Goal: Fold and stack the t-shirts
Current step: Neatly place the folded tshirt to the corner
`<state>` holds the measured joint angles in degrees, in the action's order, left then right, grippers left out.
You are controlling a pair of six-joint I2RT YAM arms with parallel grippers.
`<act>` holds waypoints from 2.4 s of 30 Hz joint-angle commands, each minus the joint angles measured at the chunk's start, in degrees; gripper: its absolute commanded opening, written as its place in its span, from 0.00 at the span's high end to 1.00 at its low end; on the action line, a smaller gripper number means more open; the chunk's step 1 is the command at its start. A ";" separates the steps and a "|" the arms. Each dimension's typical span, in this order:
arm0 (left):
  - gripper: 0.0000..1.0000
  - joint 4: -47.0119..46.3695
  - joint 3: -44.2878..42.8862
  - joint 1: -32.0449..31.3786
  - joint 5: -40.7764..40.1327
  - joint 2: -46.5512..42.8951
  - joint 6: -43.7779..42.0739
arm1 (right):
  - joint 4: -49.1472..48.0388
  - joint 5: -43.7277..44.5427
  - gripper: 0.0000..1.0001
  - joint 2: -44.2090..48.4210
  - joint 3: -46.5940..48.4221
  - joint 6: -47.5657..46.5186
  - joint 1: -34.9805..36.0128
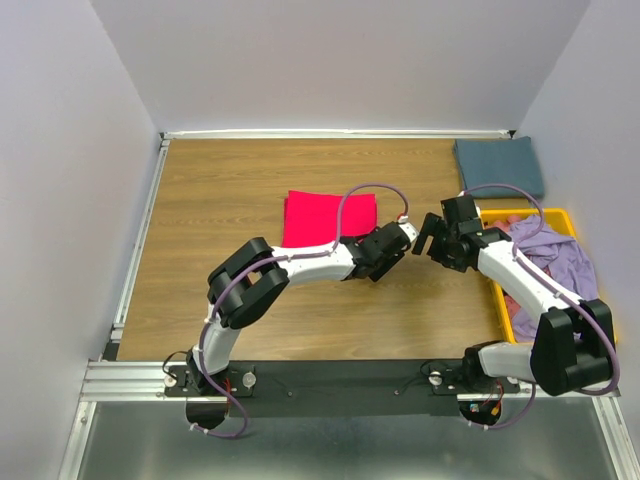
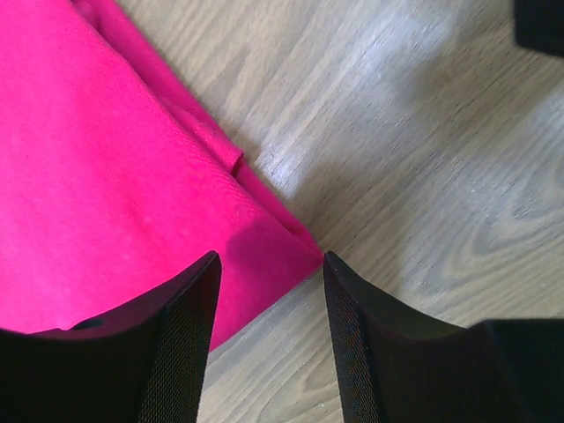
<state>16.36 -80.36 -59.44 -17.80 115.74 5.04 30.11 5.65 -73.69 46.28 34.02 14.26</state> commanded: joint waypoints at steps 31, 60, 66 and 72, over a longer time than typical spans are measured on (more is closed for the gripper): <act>1.00 -9.68 8.81 4.50 3.38 -9.29 2.17 | -5.48 -5.35 0.00 -5.67 0.48 4.82 -4.94; 1.00 -9.51 4.51 6.00 5.41 -10.10 5.68 | -39.87 -37.82 0.35 -42.85 12.77 21.01 3.31; 0.96 -8.80 2.40 5.91 7.34 -8.08 7.26 | -32.84 -33.70 0.81 -43.47 18.30 15.47 3.40; 0.52 -7.31 0.82 6.88 7.43 -9.74 10.25 | -22.04 -26.32 0.99 -43.46 25.06 2.05 3.40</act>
<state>8.67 -76.73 -53.25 -11.75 107.53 12.38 0.08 -28.10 -115.83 66.61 46.26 17.67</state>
